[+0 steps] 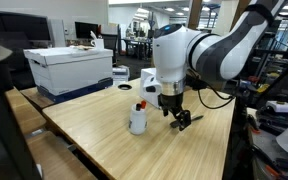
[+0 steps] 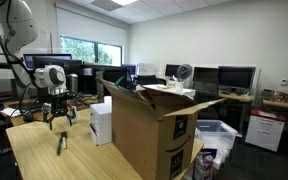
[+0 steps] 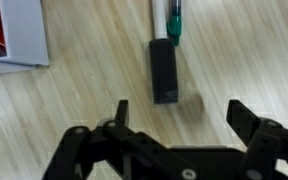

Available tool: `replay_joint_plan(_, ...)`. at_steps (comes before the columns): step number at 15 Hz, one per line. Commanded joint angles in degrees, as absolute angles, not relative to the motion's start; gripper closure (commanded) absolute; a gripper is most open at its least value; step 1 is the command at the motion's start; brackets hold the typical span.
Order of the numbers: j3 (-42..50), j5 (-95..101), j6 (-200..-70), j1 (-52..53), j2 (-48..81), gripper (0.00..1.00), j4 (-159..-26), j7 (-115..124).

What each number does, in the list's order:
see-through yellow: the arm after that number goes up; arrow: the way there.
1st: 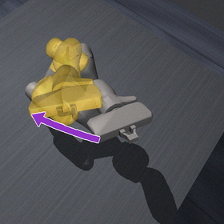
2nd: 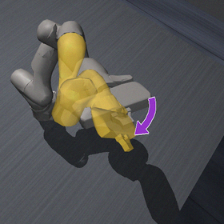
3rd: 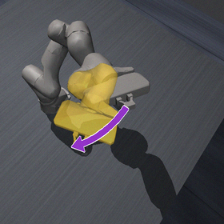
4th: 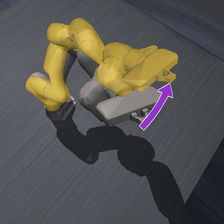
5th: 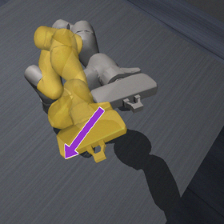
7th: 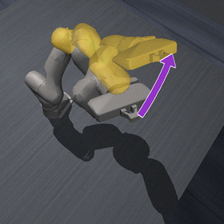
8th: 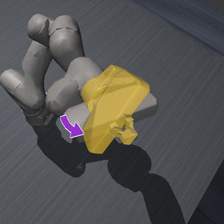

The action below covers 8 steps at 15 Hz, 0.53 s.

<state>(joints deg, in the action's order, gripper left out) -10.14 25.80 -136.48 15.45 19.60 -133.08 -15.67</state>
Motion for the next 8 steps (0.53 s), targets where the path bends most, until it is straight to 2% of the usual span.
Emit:
replay_joint_plan(1,-9.7,28.2,-133.5,16.6,21.1,0.00,-131.2,-12.3)
replay_joint_plan(8,-9.4,28.0,-132.3,16.3,22.7,0.00,-130.1,-11.8)
